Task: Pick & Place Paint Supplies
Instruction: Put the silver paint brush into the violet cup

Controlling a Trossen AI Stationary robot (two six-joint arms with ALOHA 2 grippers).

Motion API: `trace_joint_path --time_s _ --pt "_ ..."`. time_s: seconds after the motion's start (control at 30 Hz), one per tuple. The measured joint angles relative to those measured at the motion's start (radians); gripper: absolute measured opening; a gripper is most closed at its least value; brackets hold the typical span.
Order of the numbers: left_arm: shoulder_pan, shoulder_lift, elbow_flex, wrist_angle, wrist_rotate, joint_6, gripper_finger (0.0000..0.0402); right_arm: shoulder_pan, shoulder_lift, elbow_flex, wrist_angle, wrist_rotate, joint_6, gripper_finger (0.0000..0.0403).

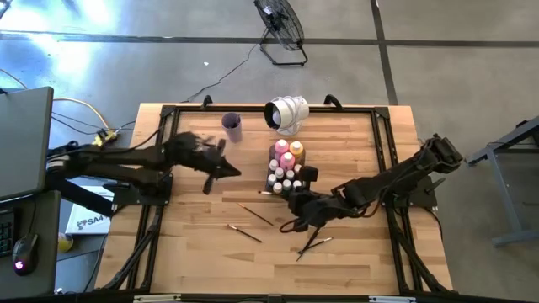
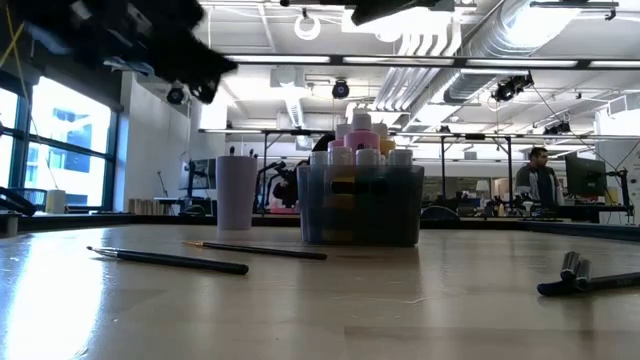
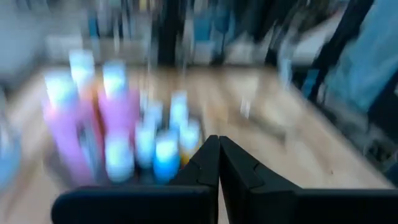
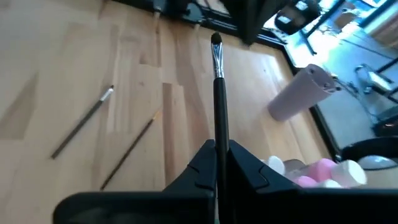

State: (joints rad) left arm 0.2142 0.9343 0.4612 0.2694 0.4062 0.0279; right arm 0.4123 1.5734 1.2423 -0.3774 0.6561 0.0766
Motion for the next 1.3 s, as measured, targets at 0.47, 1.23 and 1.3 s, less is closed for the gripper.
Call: trace_joint_path --time_s 0.47,1.23,1.3 --pt "-0.114 -0.067 -0.253 0.647 0.022 -0.008 0.0001 -0.147 0.005 -0.001 0.450 -0.479 -0.095 0.0006" --pt "-0.235 -0.066 -0.243 0.803 -0.076 0.256 0.0154 -0.264 0.090 -0.002 0.676 -0.715 0.009 0.0006" --pt "-0.235 -0.066 -0.242 0.820 -0.085 0.256 0.0175 -0.265 0.090 -0.002 0.682 -0.712 0.009 0.0006"
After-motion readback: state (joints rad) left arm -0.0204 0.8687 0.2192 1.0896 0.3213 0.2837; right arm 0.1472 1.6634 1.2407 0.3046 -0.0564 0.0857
